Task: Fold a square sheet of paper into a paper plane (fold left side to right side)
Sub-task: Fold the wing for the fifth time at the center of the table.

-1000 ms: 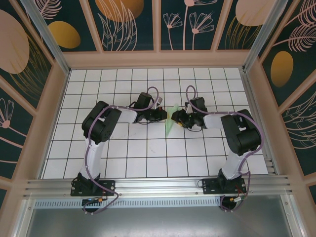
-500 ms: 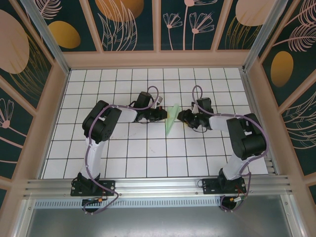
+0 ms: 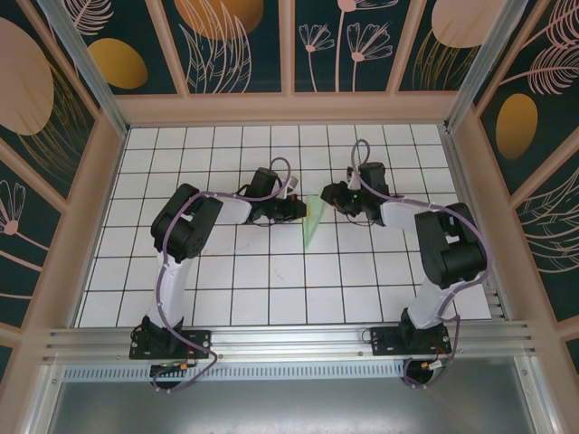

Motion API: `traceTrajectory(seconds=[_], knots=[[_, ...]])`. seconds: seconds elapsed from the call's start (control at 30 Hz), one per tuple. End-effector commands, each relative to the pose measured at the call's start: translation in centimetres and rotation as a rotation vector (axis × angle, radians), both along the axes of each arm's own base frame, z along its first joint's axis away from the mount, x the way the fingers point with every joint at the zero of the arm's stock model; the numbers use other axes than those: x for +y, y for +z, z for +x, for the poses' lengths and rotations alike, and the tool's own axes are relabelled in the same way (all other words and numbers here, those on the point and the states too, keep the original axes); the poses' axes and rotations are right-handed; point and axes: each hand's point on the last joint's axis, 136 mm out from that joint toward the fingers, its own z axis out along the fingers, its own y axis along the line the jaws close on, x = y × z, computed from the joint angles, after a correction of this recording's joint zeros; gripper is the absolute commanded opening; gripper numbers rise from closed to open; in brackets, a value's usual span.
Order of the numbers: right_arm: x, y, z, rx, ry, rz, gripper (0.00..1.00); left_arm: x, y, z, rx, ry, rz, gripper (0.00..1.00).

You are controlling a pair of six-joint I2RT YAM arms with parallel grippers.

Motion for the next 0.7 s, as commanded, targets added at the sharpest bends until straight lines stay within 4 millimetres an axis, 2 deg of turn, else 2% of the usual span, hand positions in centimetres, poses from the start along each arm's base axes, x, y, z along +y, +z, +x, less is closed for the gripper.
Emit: traceTrajectory(seconds=[0.0, 0.3, 0.67], knots=[[1.5, 0.3, 1.1, -0.009, 0.021, 0.027, 0.32, 1.7, -2.6, 1.7, -0.018, 0.061, 0.086, 0.0], [2.8, -2.0, 2.5, 0.035, 0.043, -0.002, 0.32, 2.2, -2.9, 2.0, -0.022, 0.074, 0.114, 0.0], [1.9, -4.6, 2.2, 0.088, 0.03, -0.089, 0.33, 2.9, -3.7, 2.4, -0.025, 0.097, 0.168, 0.0]])
